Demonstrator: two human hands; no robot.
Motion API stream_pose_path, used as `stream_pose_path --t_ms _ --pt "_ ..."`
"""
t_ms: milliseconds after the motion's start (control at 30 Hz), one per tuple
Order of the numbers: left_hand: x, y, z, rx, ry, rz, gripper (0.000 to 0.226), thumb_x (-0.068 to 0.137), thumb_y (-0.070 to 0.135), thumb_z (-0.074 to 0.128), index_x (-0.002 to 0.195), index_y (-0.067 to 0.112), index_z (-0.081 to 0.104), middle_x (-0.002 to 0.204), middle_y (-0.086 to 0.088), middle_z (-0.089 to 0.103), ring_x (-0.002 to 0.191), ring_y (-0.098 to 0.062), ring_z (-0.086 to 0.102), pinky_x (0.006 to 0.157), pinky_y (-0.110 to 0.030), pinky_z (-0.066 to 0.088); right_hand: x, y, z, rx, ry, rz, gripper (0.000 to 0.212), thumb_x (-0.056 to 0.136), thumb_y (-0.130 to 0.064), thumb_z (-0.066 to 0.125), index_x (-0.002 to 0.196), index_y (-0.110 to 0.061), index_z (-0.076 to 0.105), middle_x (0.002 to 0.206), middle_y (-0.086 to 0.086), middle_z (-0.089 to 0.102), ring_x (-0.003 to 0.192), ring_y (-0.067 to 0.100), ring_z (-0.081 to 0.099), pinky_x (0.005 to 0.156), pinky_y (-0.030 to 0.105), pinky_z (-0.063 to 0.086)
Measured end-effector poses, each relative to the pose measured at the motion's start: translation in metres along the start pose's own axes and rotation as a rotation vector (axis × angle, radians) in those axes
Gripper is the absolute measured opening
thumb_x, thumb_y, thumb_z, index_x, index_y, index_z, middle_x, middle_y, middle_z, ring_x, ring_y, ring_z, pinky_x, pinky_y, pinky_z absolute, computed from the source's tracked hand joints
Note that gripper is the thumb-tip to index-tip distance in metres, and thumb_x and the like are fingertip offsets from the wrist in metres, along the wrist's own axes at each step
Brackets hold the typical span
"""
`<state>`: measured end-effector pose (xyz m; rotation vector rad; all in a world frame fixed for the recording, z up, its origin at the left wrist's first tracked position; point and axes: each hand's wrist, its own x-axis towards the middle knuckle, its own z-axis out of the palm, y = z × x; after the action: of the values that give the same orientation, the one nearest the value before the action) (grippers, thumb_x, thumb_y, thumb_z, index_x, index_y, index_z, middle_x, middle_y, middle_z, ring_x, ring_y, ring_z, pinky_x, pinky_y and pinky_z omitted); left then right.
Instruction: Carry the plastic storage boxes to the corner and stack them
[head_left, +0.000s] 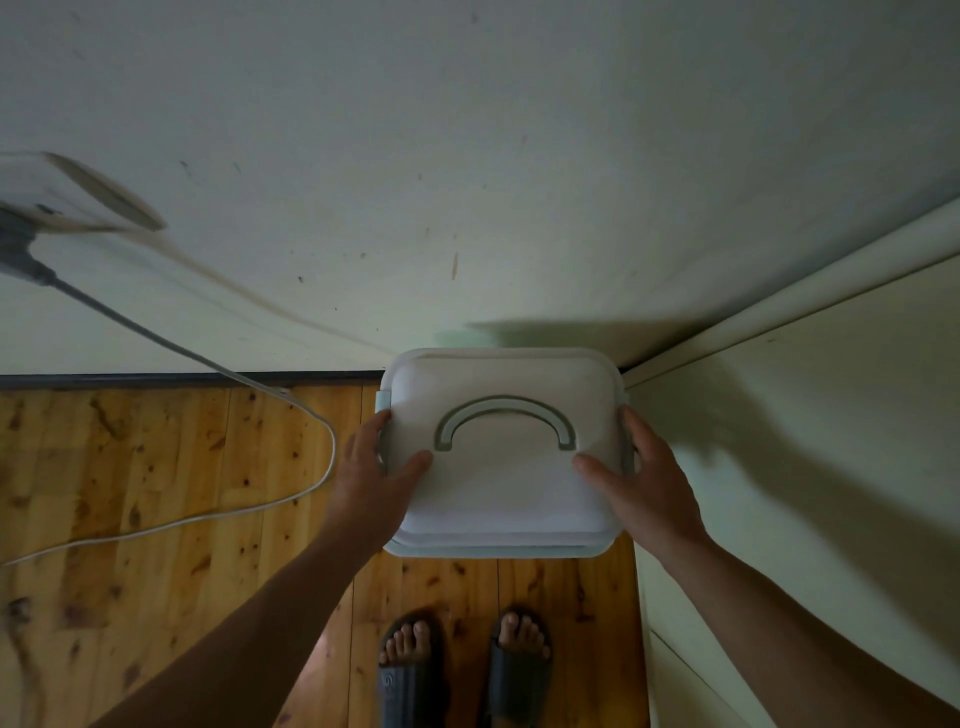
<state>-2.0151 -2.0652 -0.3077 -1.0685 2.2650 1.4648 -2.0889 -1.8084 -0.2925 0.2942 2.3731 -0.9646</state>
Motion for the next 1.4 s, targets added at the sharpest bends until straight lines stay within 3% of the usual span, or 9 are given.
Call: stream_pose_path --t_ms 267,467,600,800,1000,1400 --pt "-0.007 0.012 -0.009 0.061 0.045 0.105 0.063 0.089 0.032 0.065 0.144 0.025 0.036 0.145 -0.002 0.037 0.115 -0.01 0.035 0.085 -0.031 0.038 -0.008 -0.009 -0.005 0.007 0.033 -0.023 0.073 0.087 -0.055 0.059 0.15 -0.035 0.027 0.149 -0.001 0.037 0.131 0.022 0.042 0.094 0.041 0.043" --pt "-0.017 0.019 -0.02 0.049 0.073 0.127 0.06 0.088 0.036 0.063 0.143 0.028 0.04 0.143 0.0 0.042 0.122 -0.018 0.043 0.094 -0.038 0.044 -0.022 -0.018 -0.01 0.014 0.049 -0.016 0.072 0.088 -0.053 0.059 0.15 -0.034 0.027 0.151 -0.001 0.037 0.132 0.024 0.042 0.1 0.046 0.043" --pt "-0.021 0.03 -0.028 0.05 0.085 0.164 0.057 0.089 0.038 0.062 0.142 0.03 0.041 0.141 0.003 0.046 0.118 -0.011 0.043 0.091 -0.032 0.04 -0.029 -0.03 -0.017 0.016 0.067 -0.026 0.07 0.088 -0.051 0.06 0.149 -0.032 0.03 0.149 0.0 0.039 0.13 0.023 0.043 0.09 0.036 0.041" --pt "-0.029 0.054 -0.051 0.099 0.103 0.226 0.059 0.089 0.039 0.061 0.143 0.029 0.039 0.143 0.003 0.045 0.126 -0.016 0.045 0.099 -0.038 0.042 -0.041 -0.053 -0.029 0.039 0.082 -0.064 0.068 0.088 -0.052 0.059 0.148 -0.035 0.031 0.149 -0.004 0.038 0.13 0.02 0.043 0.087 0.032 0.035" --pt "-0.036 0.076 -0.082 0.113 0.134 0.291 0.055 0.091 0.039 0.06 0.141 0.031 0.041 0.143 0.005 0.047 0.125 -0.01 0.045 0.1 -0.035 0.042 -0.059 -0.082 -0.039 0.029 0.101 -0.083 0.073 0.087 -0.054 0.059 0.15 -0.032 0.028 0.155 -0.004 0.031 0.138 0.021 0.035 0.103 0.041 0.035" --pt "-0.075 0.149 -0.138 0.088 0.121 0.446 0.052 0.092 0.038 0.06 0.14 0.029 0.043 0.141 0.007 0.049 0.124 -0.009 0.047 0.102 -0.034 0.041 -0.117 -0.143 -0.075 -0.006 0.197 -0.201 0.071 0.088 -0.055 0.057 0.15 -0.036 0.027 0.155 -0.005 0.031 0.138 0.019 0.034 0.102 0.035 0.032"
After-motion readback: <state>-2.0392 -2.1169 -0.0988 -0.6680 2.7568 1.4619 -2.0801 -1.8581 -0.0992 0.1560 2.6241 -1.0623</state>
